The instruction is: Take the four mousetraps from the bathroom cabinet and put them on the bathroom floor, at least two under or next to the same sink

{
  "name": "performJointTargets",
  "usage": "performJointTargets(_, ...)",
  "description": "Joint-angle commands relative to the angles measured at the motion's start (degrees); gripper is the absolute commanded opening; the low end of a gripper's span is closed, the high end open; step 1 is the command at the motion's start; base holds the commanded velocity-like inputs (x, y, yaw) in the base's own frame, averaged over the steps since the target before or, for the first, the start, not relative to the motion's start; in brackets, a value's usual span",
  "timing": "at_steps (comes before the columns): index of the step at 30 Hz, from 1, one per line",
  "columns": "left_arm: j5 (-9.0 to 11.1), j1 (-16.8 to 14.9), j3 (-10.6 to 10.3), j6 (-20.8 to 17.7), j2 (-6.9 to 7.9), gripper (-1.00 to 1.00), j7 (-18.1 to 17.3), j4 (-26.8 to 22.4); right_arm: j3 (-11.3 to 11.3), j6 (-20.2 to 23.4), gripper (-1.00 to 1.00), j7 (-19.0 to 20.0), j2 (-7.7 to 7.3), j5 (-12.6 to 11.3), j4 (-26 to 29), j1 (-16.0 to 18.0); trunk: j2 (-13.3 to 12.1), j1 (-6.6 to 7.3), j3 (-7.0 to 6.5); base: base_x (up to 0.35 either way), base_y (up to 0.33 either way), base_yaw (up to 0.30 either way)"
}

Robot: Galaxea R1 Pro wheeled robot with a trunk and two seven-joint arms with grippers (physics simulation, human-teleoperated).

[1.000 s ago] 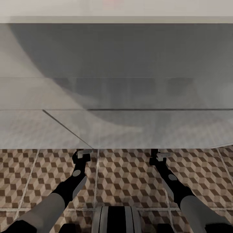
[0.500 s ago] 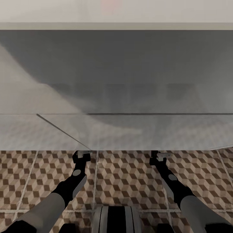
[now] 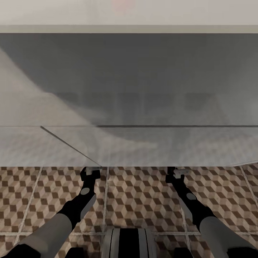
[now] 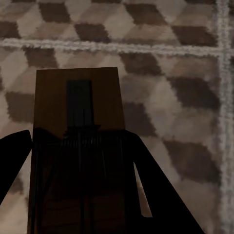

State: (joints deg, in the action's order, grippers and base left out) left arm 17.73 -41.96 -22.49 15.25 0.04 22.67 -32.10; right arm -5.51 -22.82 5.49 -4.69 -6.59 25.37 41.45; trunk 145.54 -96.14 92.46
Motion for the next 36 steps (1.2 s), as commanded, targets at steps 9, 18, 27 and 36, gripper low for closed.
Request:
performJointTargets(9, 0.55, -0.06, -0.60, 0.14, 0.05, -1.00, 0.37, 0.14, -0.41, -0.39, -1.00, 0.22, -0.02, -0.48, -0.06, 0.03, 0.01, 0.01, 0.03, 0.090, 0.000, 0.000)
performJointTargets(18, 0.55, -0.06, -0.54, 0.14, 0.05, -1.00, 0.42, 0.21, -0.51, -0.54, -1.00, 0.22, -0.05, -0.37, -0.04, 0.03, 0.01, 0.01, 0.03, 0.007, 0.000, 0.000)
performJointTargets(27, 0.55, -0.06, -0.53, 0.14, 0.05, -1.00, 0.44, 0.41, -0.55, -0.37, -1.00, 0.31, -0.06, -0.30, 0.03, 0.03, 0.01, 0.01, 0.03, 0.000, 0.000, 0.000)
performJointTargets(36, 0.55, -0.06, -0.51, 0.14, 0.05, -1.00, 0.38, 0.51, -0.54, -0.54, -1.00, 0.38, -0.06, -0.28, 0.09, 0.03, 0.01, 0.01, 0.03, 0.000, 0.000, 0.000)
